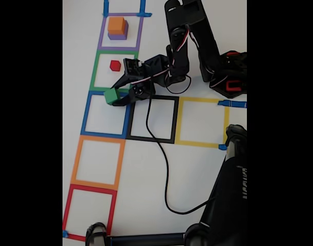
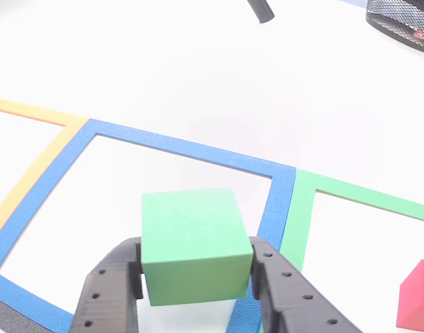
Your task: Tower of hanoi
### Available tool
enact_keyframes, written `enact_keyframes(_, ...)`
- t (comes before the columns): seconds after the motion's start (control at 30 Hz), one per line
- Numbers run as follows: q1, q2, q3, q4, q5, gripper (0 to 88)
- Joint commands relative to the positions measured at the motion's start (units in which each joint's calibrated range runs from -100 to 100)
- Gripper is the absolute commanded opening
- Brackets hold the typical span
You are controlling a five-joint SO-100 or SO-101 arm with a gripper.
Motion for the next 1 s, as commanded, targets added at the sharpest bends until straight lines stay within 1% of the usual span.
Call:
enact_keyframes(0.0, -1.39, 4.09, -5.48, -2.90, 0.36, 4.1)
enact_keyframes(0.27, -2.92, 12.65, -12.84, -5.00, 0.36, 4.1)
enact_keyframes(0.63, -6.85, 15.96, -10.66, -9.21, 0.36, 5.1)
enact_keyframes(0.77, -5.89, 15.96, -8.94, -10.27, 0.36, 16.4)
enact_keyframes(0.97, -4.84, 15.80, -7.48, -11.32, 0.36, 21.6)
